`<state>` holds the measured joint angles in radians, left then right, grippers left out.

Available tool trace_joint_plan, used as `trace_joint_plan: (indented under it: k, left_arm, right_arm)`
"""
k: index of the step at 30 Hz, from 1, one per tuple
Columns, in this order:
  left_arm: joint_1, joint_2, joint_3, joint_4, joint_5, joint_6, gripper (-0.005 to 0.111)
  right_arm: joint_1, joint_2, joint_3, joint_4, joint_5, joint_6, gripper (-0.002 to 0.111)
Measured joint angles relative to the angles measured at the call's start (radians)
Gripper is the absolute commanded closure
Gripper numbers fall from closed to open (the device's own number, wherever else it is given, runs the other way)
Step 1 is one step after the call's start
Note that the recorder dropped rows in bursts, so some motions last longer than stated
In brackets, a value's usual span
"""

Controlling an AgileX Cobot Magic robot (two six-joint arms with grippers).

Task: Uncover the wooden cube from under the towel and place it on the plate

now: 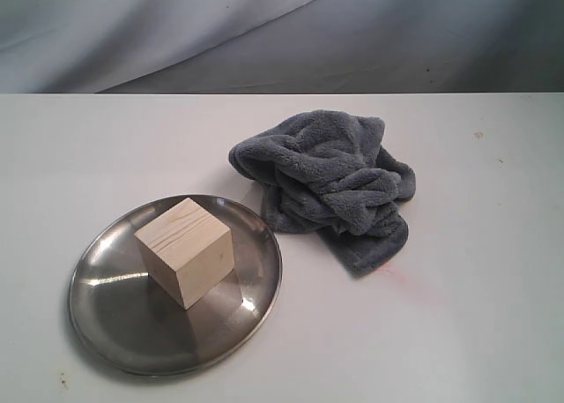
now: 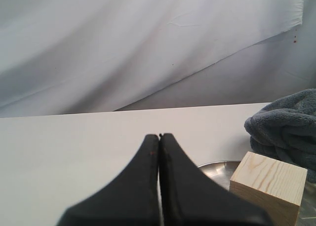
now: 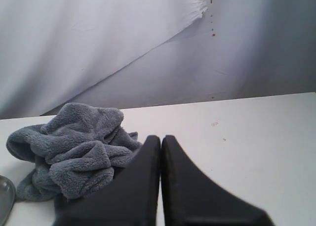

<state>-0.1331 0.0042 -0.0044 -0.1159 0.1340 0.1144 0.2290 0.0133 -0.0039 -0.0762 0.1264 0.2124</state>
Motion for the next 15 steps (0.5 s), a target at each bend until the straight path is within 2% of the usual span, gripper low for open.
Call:
trace_joint_plan:
  k: [15]
  left_arm:
    - [0.0,0.0,0.0,0.0,0.0,0.0,0.107]
  right_arm:
    - [-0.002,-0.008,0.0,0.088,0.014,-0.165,0.108]
